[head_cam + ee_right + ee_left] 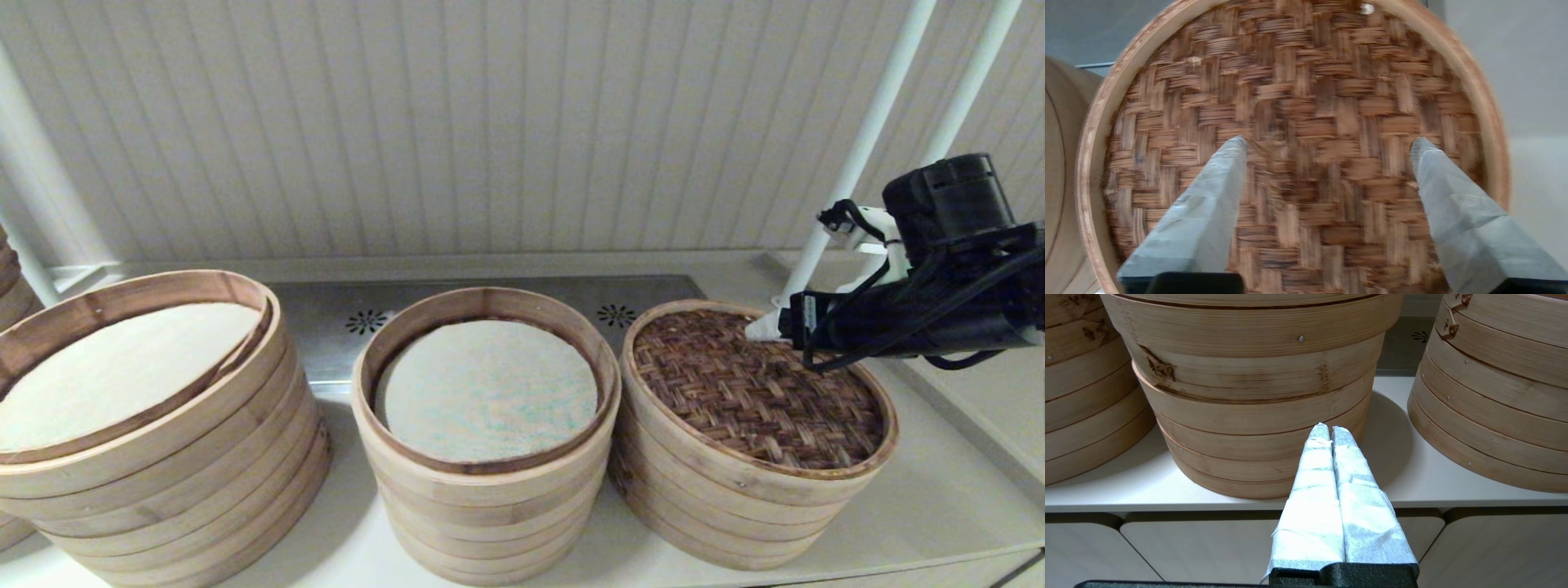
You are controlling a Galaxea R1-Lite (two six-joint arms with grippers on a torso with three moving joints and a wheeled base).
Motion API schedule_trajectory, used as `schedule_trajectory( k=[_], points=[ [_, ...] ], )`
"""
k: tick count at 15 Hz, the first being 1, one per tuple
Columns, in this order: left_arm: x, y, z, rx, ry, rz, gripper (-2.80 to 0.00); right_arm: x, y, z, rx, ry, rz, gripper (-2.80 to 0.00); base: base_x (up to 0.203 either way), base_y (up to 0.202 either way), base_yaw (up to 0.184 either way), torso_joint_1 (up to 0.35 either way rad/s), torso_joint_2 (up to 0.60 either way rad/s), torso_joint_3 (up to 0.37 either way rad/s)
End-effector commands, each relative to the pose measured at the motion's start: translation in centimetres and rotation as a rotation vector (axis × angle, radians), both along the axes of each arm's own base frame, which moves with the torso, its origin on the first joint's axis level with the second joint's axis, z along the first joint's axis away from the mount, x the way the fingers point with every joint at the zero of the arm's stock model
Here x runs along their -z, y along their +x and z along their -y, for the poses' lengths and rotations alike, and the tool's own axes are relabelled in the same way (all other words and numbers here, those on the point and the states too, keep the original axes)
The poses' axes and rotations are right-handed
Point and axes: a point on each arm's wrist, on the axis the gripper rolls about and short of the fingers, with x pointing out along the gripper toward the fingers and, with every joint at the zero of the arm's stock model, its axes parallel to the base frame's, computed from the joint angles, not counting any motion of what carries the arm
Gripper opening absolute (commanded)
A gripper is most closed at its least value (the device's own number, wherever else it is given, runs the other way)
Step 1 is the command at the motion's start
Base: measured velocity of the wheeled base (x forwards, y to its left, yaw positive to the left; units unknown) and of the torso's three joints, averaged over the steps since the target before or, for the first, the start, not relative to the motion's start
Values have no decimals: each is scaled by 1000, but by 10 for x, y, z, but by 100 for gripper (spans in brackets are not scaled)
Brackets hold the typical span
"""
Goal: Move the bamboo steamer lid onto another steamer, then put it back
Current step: Pick up the steamer
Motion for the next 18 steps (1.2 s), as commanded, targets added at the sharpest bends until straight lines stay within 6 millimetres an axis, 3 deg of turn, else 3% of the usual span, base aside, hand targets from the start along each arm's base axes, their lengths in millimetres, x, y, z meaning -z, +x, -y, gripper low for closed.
schedule_trajectory(
  k=[1, 7, 18],
  points=[
    [0, 0, 0, -1, 0, 0, -280, 6, 2, -6, -16, -3, -22, 0, 0, 0, 0, 0, 0, 0],
    [0, 0, 0, -1, -2, 1, -280, 19, 14, -15, -30, -15, -59, 0, 0, 0, 0, 0, 0, 0],
    [0, 0, 0, 0, 0, 1, -280, 16, 16, -21, -35, -68, -30, 0, 0, 0, 0, 0, 0, 0]
  ],
)
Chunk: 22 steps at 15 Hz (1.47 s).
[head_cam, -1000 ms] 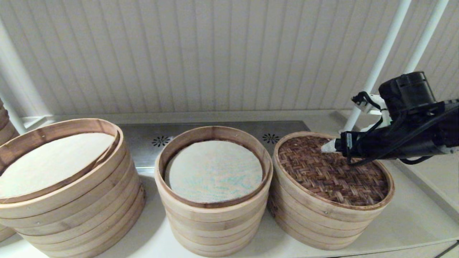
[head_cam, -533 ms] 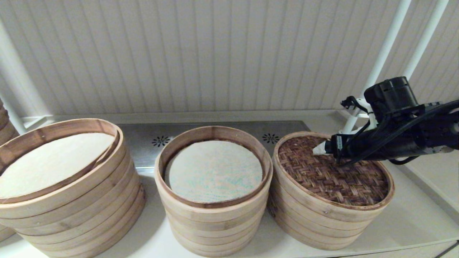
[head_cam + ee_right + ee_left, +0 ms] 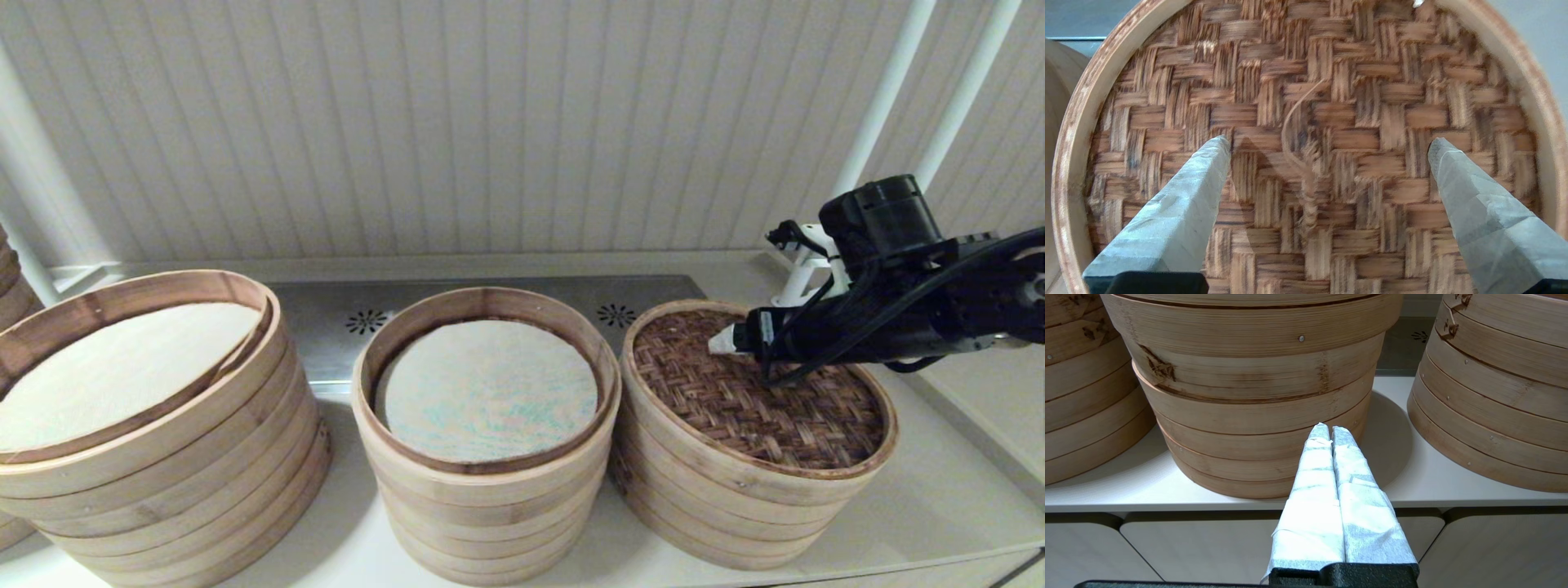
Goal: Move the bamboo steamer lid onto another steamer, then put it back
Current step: Pick up the steamer
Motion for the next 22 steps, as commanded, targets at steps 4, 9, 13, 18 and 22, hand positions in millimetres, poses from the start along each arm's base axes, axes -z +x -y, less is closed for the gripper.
schedule_trajectory(
  k=[4, 9, 13, 18, 22],
  points=[
    [0, 0, 0, -1, 0, 0, -280, 1, 2, -1, -1, -2, -3, 0, 0, 0, 0, 0, 0, 0],
    [0, 0, 0, -1, 0, -1, -280, 3, 2, -4, -13, -4, -11, -280, 0, 0, 0, 0, 0, 0],
    [0, 0, 0, -1, 0, 1, -280, 5, 0, -9, -30, -7, -17, -280, 0, 0, 0, 0, 0, 0],
    [0, 0, 0, -1, 0, -1, -280, 5, -1, -14, -43, -4, -16, -280, 0, 0, 0, 0, 0, 0],
    [0, 0, 0, 0, 0, 1, -280, 4, -2, -13, -39, -4, -14, -280, 0, 0, 0, 0, 0, 0]
  ],
)
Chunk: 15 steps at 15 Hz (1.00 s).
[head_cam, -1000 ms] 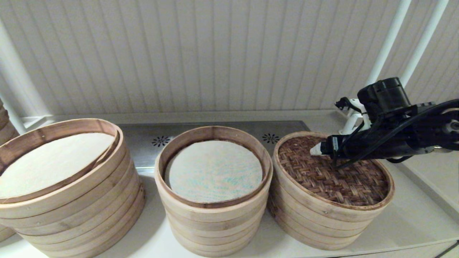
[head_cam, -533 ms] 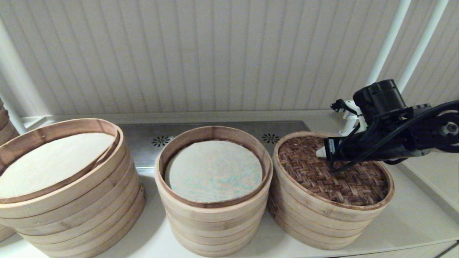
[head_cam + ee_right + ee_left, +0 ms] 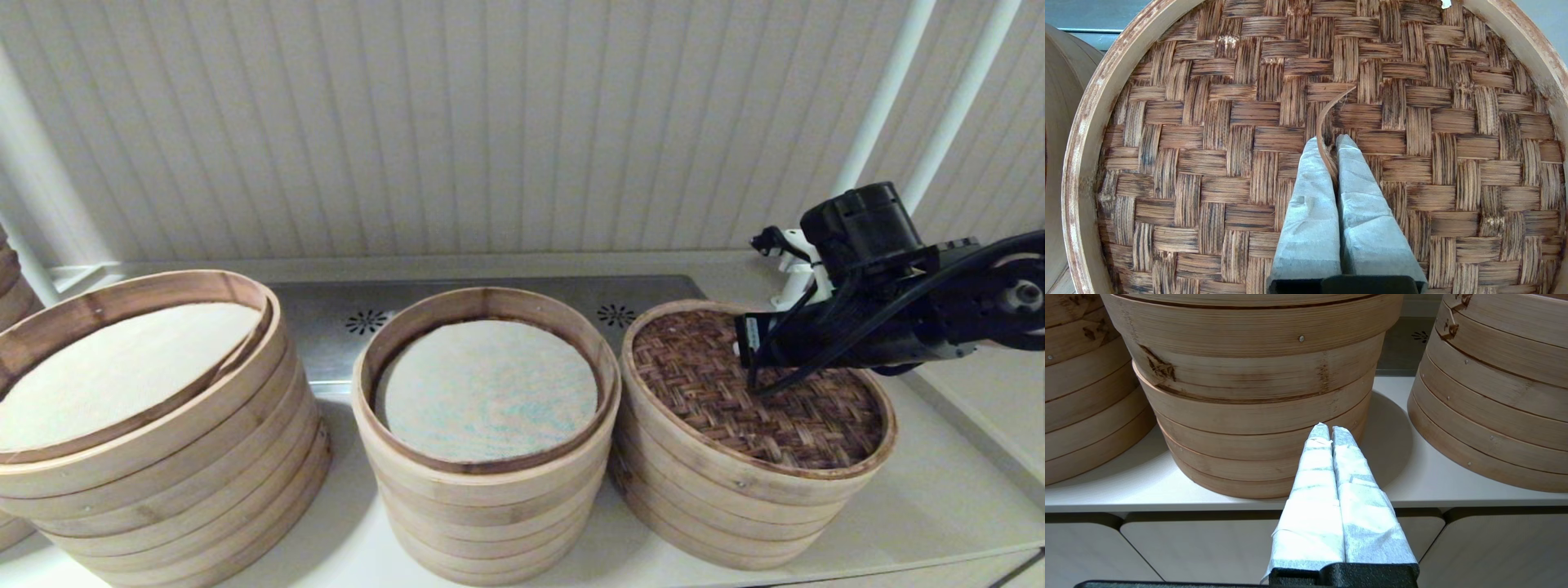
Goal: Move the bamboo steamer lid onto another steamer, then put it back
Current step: Pick up the steamer
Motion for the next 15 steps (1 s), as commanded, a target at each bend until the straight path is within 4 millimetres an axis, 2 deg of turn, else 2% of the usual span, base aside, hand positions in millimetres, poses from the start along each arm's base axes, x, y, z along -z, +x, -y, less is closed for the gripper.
schedule_trajectory(
  k=[1, 15],
  points=[
    [0, 0, 0, -1, 0, 0, -280, -2, -1, 1, 1, 3, 5, -280, 0, 0, 0, 0, 0, 0],
    [0, 0, 0, 1, -1, 0, -280, -34, -6, 6, 17, 15, 110, -280, 0, 0, 0, 0, 0, 0]
  ],
)
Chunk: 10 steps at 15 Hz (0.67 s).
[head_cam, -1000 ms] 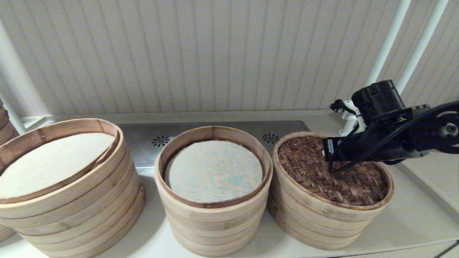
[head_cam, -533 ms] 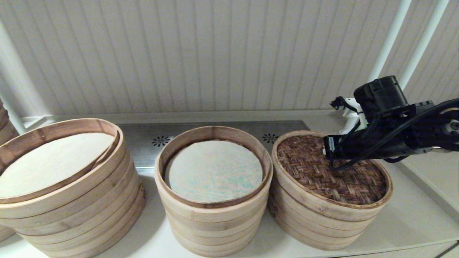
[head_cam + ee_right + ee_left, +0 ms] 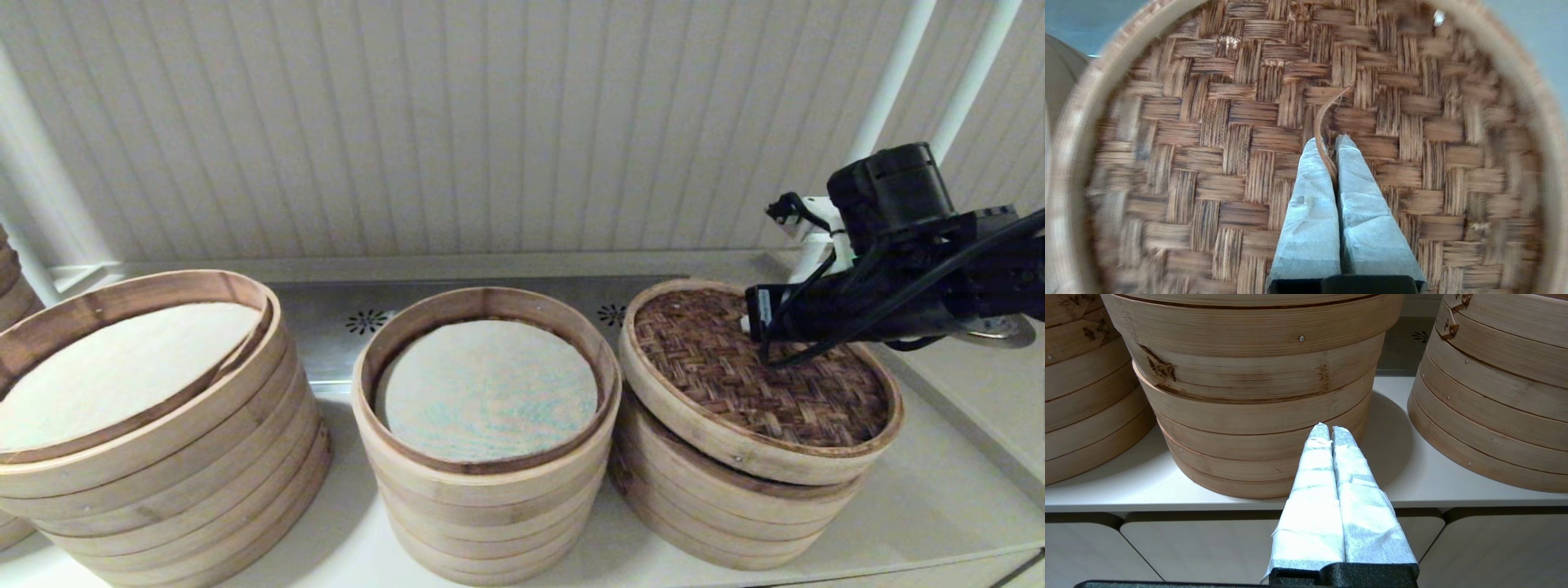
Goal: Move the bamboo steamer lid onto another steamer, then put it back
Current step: Put the steamer
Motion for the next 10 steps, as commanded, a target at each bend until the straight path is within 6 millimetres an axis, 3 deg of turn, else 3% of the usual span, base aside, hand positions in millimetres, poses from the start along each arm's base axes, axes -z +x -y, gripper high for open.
schedule_trajectory(
  k=[1, 10],
  points=[
    [0, 0, 0, -1, 0, 0, -280, -9, -3, 2, 5, 5, 30, -280, 0, 0, 0, 0, 0, 0],
    [0, 0, 0, -1, 0, 0, -280, -41, -7, 3, 11, 14, 95, -280, 0, 0, 0, 0, 0, 0]
  ],
)
